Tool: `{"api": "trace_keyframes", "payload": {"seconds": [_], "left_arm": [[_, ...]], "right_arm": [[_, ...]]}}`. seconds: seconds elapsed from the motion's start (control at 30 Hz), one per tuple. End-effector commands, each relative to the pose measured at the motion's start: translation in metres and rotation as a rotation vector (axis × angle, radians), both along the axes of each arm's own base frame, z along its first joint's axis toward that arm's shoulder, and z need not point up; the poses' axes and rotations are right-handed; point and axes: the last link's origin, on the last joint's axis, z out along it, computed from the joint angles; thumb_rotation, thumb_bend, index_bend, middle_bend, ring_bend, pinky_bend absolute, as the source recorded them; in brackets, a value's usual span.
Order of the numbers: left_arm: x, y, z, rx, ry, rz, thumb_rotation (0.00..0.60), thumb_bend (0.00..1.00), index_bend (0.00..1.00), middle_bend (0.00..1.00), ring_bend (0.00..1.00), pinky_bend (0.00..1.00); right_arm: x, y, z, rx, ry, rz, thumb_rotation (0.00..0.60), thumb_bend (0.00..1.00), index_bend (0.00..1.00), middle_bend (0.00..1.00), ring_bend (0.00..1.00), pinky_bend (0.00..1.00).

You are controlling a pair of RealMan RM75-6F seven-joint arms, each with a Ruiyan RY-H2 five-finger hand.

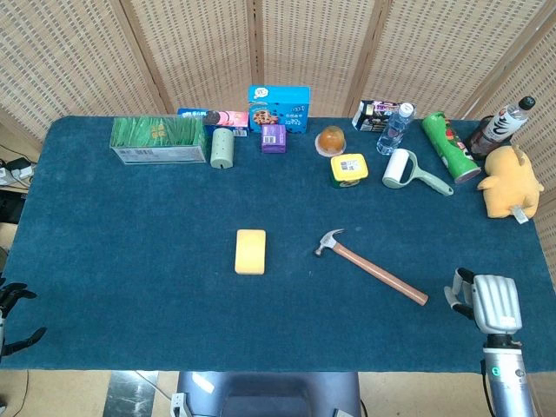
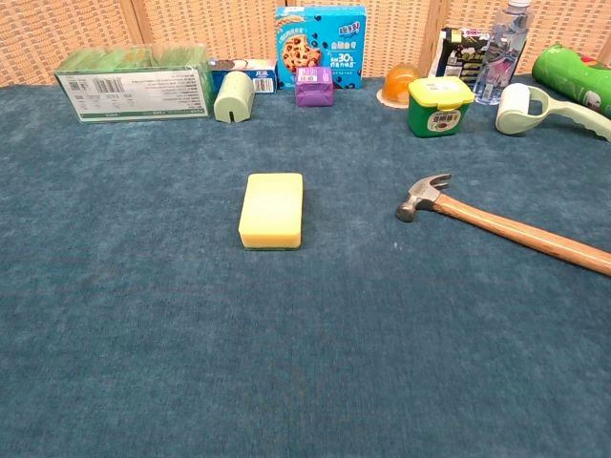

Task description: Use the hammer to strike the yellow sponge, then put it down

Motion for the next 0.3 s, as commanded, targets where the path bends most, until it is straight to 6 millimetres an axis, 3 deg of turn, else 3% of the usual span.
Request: {"api": "trace_keyframes", "payload": {"seconds": [0.03, 0.17, 0.3], "left_arm": [[0.004, -0.001, -0.005, -0.013, -0.010, 0.002, 0.600, 0.16, 0.36, 0.26, 0.11, 0.10], [0.011, -0.001, -0.010, -0.030, -0.016, -0.008, 0.600, 0.16, 0.36, 0.26, 0.11, 0.10], [0.015, -0.002, -0.009, -0.030, -0.011, -0.014, 0.600, 0.16, 0.36, 0.26, 0.11, 0.10]], "right_arm": [[-0.005, 0.017, 0.005, 0.001, 0.004, -0.032, 0.600, 0.36, 0.65, 0.78, 0.82, 0.74], [-0.010, 0.025, 0.007, 0.003, -0.002, -0.061, 0.600, 0.36, 0.62, 0.72, 0.73, 0.67], [-0.013, 0.027, 0.008, 0.016, -0.012, -0.080, 0.600, 0.36, 0.62, 0.72, 0.73, 0.67]]}}
